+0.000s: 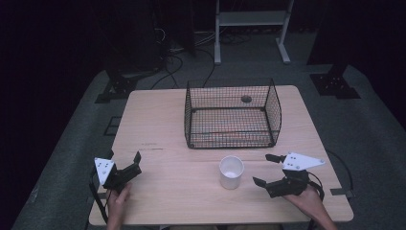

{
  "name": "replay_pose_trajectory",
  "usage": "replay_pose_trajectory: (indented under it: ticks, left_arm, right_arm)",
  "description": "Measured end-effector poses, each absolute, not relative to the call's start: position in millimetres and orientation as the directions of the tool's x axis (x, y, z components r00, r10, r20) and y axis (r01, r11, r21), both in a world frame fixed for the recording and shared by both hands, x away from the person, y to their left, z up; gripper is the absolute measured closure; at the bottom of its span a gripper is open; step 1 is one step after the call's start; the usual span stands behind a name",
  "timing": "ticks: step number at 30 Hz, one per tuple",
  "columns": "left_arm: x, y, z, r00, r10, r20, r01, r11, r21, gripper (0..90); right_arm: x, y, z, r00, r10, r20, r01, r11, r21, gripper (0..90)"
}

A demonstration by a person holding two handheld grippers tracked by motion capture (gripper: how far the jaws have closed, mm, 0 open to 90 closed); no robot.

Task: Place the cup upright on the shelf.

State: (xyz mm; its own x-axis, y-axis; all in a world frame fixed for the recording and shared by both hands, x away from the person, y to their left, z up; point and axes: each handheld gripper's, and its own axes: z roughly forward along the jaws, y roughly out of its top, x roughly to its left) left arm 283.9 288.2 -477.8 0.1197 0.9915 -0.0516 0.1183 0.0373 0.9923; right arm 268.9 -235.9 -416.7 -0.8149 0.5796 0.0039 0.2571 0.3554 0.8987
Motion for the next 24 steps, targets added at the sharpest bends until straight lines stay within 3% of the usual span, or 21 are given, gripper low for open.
replay_pose_trajectory:
  ticks: [24]
  left_arm:
    - [283.9, 288.4, -477.8, 0.122, 0.991, -0.052, 0.118, 0.037, 0.992, 0.0]
  right_arm:
    - [272.0, -198.6, -422.9, -0.866, 0.500, 0.017, 0.263, 0.426, 0.865, 2.7]
